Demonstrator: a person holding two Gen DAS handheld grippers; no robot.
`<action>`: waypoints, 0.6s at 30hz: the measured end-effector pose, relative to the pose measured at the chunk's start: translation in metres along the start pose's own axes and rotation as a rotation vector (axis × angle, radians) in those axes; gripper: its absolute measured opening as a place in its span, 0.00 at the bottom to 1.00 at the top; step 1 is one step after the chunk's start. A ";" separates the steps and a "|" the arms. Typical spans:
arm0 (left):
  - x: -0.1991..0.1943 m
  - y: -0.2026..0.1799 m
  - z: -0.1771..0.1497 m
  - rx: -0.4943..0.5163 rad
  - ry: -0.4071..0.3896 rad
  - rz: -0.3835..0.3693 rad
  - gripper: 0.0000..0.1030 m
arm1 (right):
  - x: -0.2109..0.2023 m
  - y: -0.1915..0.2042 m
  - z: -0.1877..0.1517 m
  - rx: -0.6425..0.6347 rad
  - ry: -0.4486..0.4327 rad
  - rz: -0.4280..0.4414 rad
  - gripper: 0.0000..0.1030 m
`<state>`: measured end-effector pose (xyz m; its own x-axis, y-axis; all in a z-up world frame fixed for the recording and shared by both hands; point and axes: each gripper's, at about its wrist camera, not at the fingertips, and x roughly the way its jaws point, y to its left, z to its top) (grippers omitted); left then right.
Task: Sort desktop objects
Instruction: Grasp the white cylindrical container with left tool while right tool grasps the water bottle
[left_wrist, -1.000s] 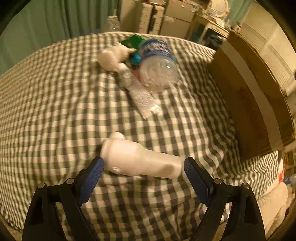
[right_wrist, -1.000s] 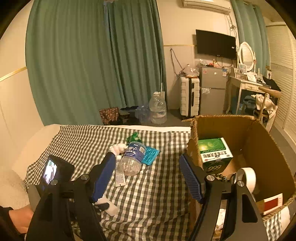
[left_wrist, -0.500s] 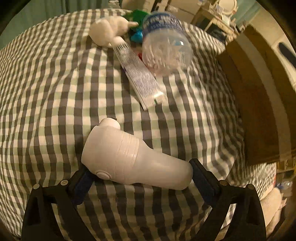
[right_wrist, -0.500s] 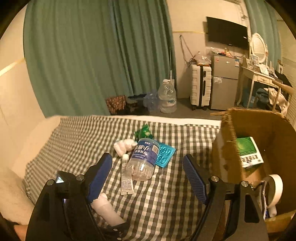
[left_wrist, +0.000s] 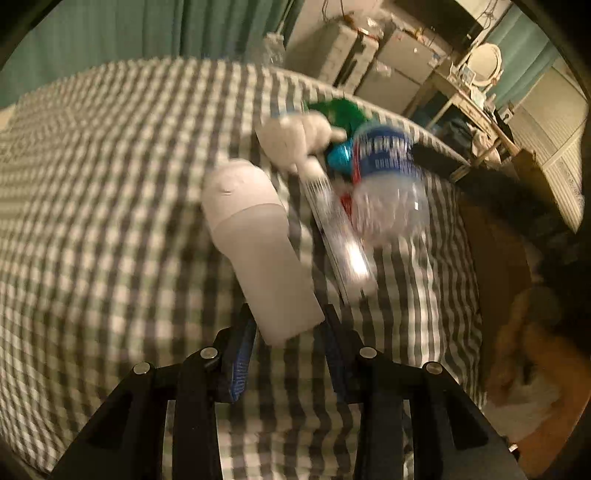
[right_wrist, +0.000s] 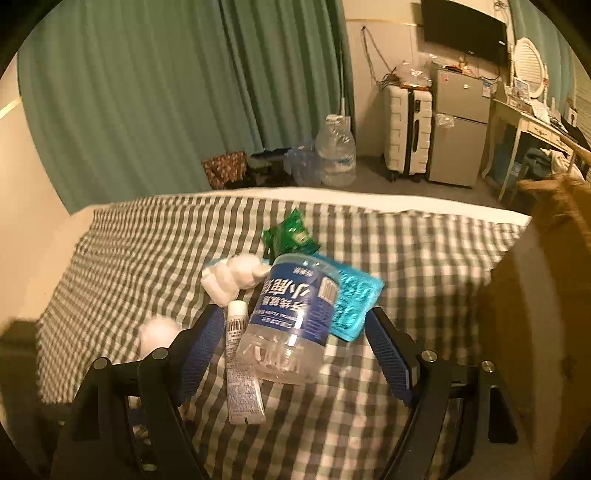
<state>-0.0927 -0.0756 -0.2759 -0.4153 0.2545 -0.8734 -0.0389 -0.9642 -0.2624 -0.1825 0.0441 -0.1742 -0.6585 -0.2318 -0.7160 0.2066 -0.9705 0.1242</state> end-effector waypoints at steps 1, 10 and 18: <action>-0.002 0.000 0.004 0.005 -0.019 0.010 0.34 | 0.008 0.003 -0.002 -0.007 0.013 0.001 0.76; -0.010 -0.010 0.008 0.034 -0.090 0.045 0.33 | 0.035 0.004 -0.022 0.005 0.056 -0.037 0.63; -0.034 -0.009 0.012 0.048 -0.165 0.045 0.30 | -0.025 -0.002 -0.029 0.033 -0.051 -0.028 0.62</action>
<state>-0.0895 -0.0765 -0.2386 -0.5608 0.1986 -0.8038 -0.0588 -0.9779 -0.2006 -0.1455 0.0541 -0.1764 -0.6999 -0.2070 -0.6836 0.1641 -0.9781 0.1281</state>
